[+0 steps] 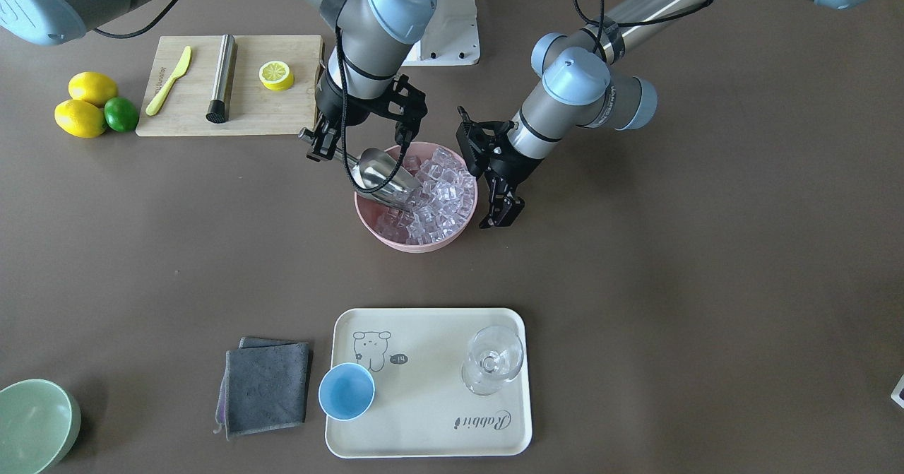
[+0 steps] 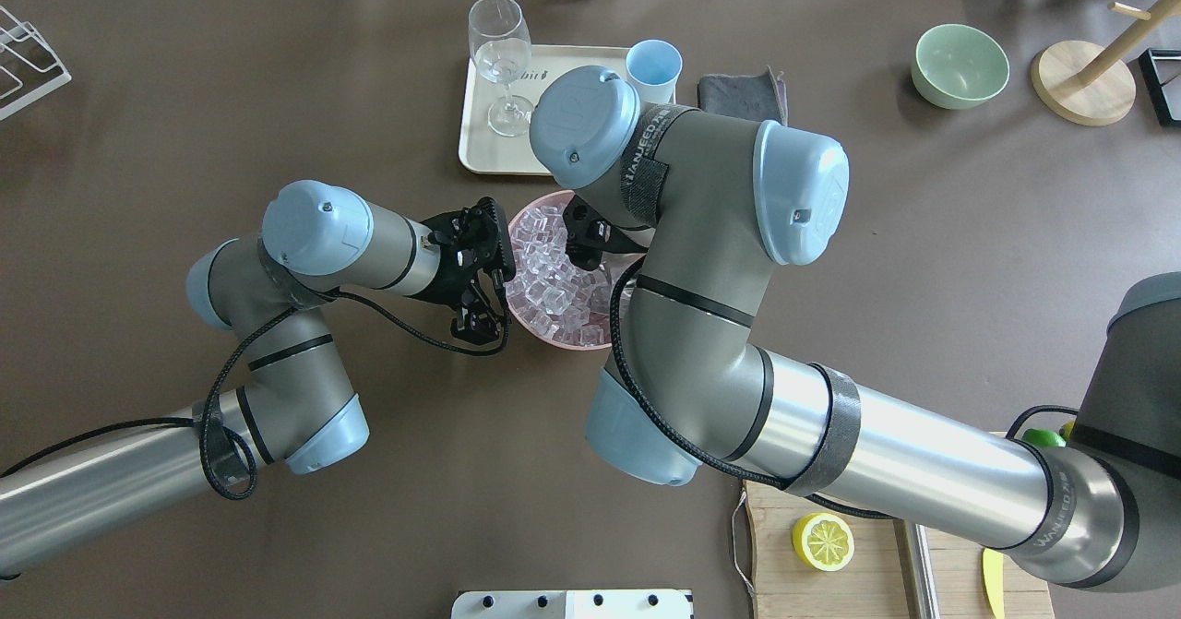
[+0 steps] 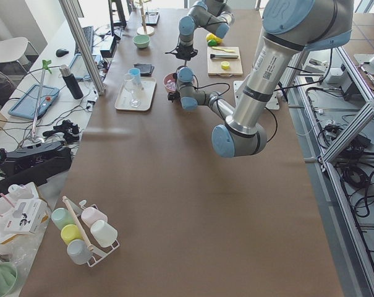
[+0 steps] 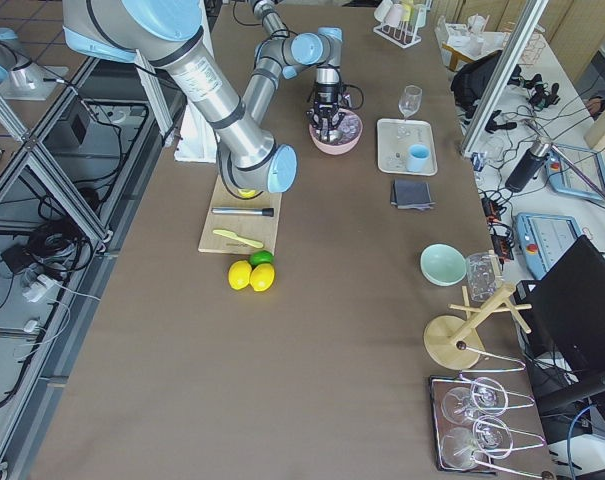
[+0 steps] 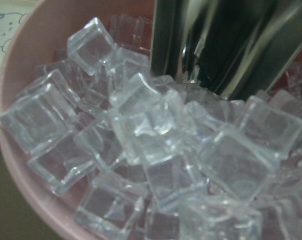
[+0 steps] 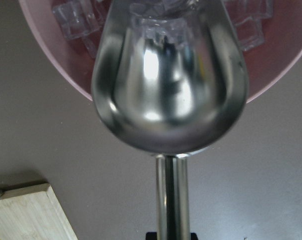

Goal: Put ice in cup with scoop
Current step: 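Dig the scoop into the ice with right gripper while left steadies bowl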

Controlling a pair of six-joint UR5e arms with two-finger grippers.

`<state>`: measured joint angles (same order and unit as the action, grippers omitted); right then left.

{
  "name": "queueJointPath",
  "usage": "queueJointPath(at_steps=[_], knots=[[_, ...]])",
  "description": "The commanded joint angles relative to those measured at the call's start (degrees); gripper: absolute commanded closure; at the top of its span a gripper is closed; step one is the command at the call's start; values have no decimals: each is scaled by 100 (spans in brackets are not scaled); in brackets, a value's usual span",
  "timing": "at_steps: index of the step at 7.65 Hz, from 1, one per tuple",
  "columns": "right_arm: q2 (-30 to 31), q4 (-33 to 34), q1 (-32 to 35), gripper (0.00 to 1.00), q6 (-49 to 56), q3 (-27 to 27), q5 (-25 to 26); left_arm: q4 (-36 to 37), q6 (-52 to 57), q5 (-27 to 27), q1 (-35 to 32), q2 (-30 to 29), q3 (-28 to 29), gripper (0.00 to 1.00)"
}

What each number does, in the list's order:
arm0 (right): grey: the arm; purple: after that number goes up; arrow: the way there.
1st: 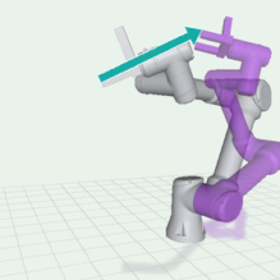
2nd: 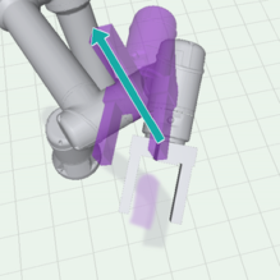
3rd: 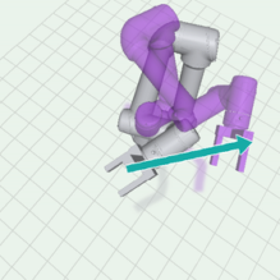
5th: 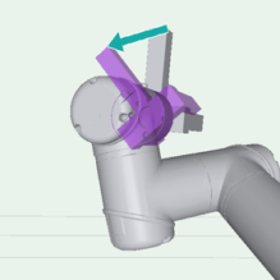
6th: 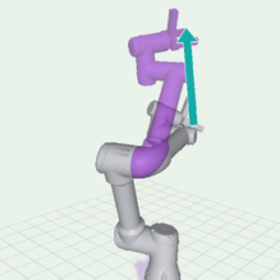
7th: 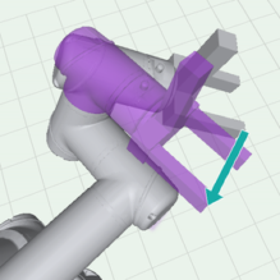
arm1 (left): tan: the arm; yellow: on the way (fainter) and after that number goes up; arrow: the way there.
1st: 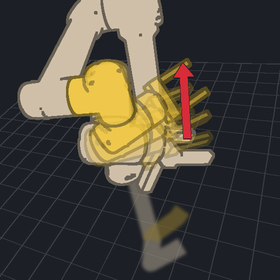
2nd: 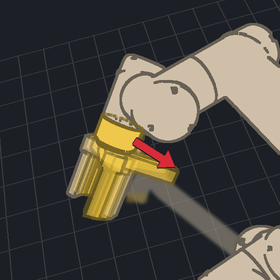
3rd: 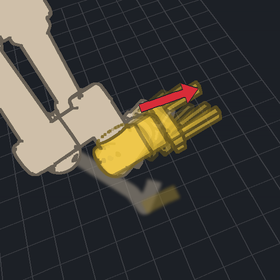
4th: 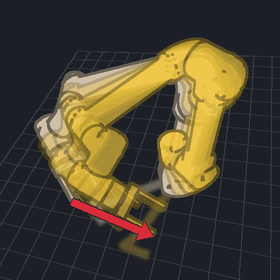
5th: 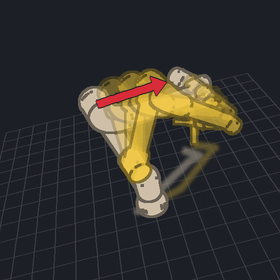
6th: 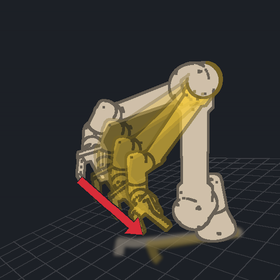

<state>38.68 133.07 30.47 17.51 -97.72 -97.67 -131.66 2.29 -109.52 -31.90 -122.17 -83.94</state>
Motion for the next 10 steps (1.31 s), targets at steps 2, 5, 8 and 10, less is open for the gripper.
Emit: queueJointPath(at_steps=[2, 5, 8, 10], knots=[[954, -1770, -6, 100, -754, -520, -50, 0, -9, 0, 0, 1, 9, 1], [1508, -3122, -6, 100, -1369, -809, -155, -87, -340, 9, 0, -52, 9, 1], [2326, -4935, -6, 100, -2468, -1099, -208, -158, -466, 9, 0, -52, 53, 1], [2502, -5045, 11, 100, -2663, -1606, -208, -167, -457, 9, 0, -43, 53, 1]])
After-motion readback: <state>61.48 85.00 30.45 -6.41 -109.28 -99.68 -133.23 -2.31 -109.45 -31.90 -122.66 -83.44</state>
